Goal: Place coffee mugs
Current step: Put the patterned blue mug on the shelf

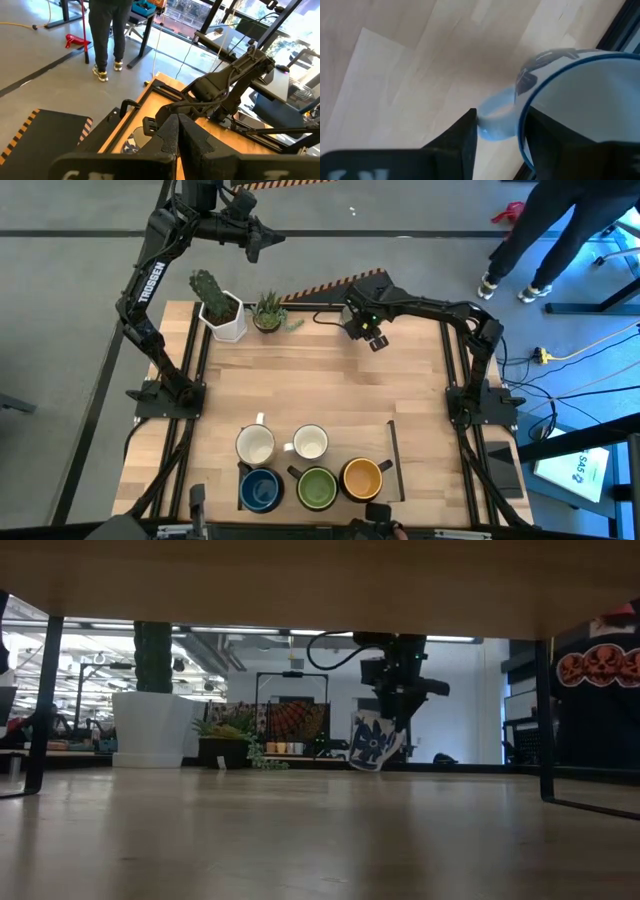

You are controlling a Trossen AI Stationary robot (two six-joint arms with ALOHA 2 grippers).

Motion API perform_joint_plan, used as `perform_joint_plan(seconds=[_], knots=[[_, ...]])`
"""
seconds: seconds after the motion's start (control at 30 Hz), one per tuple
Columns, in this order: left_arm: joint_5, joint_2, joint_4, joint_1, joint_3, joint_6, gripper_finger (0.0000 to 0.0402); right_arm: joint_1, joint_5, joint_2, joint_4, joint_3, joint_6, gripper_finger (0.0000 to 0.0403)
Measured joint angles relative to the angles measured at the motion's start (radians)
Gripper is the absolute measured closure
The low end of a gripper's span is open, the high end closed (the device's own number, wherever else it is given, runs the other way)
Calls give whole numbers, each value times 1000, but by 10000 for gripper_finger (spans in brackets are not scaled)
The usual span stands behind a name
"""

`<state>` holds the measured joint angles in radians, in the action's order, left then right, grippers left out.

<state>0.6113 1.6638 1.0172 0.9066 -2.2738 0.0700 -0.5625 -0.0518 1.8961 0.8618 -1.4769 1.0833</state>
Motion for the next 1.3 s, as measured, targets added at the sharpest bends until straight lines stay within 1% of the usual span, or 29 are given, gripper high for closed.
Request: perform_joint_plan(seconds=[0.17, 0.27, 0.4, 0.53, 0.6, 0.73, 0.9, 1.2, 1.3], knots=[[-4, 0, 0, 0, 0, -1, 401, 0, -1, 0, 2, 0, -5, 284], [-23, 0, 0, 0, 0, 0, 401, 0, -2, 0, 3, 0, -5, 299], [-26, 0, 0, 0, 0, 0, 401, 0, -27, -1, 1, 0, -5, 335], [-26, 0, 0, -1, 0, 0, 401, -1, -32, -1, -4, 0, -4, 385], [-26, 0, 0, -1, 0, 0, 401, -1, -38, -3, -8, -3, -6, 397], [-26, 0, 0, -1, 0, 0, 401, -1, -68, -3, -2, -3, -5, 397], [-26, 0, 0, -1, 0, 4, 401, 0, -62, -3, 37, -3, -32, 399], [-27, 0, 0, 0, 0, 6, 401, 56, -30, -61, 179, -1, -91, 402], [-26, 0, 0, 0, 0, 6, 401, 85, 9, -85, 254, 0, -127, 403]])
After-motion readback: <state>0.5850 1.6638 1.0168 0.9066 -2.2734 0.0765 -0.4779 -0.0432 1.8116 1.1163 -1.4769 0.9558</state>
